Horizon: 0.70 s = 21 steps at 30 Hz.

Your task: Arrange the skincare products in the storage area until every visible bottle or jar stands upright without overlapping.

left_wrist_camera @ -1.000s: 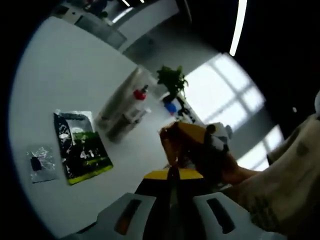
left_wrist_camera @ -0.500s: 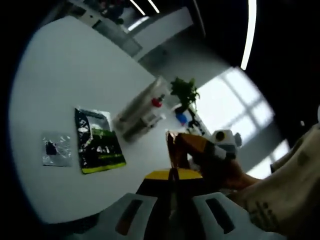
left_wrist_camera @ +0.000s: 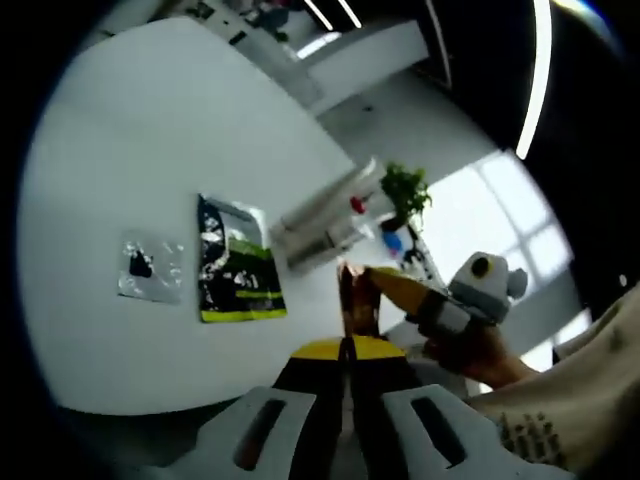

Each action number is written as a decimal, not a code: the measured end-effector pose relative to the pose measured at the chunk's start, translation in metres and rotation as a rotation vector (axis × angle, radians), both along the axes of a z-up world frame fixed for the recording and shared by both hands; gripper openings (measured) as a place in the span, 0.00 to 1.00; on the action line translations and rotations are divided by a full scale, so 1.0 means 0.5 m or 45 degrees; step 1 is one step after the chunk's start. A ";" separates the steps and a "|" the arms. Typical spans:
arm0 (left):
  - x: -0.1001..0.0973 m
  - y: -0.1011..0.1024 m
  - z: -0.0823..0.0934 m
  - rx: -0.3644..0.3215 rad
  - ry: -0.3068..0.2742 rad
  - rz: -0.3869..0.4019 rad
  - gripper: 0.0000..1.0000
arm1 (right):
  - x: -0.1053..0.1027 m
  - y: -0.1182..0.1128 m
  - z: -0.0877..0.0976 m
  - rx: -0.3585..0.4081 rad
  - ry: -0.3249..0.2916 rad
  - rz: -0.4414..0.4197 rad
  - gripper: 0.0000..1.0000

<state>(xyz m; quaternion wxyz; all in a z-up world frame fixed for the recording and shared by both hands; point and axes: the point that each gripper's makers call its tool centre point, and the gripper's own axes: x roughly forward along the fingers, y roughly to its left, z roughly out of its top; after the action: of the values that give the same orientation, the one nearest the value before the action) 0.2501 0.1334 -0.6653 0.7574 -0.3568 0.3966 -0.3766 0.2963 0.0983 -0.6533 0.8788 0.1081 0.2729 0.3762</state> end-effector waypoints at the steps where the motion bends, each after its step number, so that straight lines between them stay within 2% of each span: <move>1: 0.001 0.000 -0.001 0.001 0.005 0.001 0.00 | 0.002 -0.001 -0.004 -0.012 0.007 -0.006 0.01; 4: 0.004 -0.002 -0.005 0.012 0.011 -0.006 0.00 | 0.003 -0.003 -0.010 -0.044 0.003 -0.003 0.01; 7: 0.002 -0.002 -0.013 0.038 0.014 -0.027 0.00 | 0.001 -0.005 -0.024 -0.136 -0.001 0.048 0.01; 9: 0.002 -0.002 -0.017 0.048 0.016 -0.034 0.00 | 0.002 -0.002 -0.028 -0.157 0.001 0.065 0.01; 15: 0.002 0.008 -0.036 0.087 0.029 -0.053 0.00 | -0.001 0.008 -0.050 -0.312 0.021 0.203 0.01; 18: 0.004 0.016 -0.039 0.089 0.033 -0.044 0.00 | 0.002 0.015 -0.048 -0.353 -0.031 0.238 0.01; 21: 0.008 0.022 -0.041 0.087 0.035 -0.027 0.00 | 0.007 0.021 -0.047 -0.354 -0.038 0.243 0.01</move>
<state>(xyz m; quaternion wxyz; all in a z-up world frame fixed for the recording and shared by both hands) 0.2541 0.1442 -0.6857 0.7595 -0.3317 0.4235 -0.3658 0.2996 0.1087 -0.6769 0.8495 -0.0467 0.3183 0.4181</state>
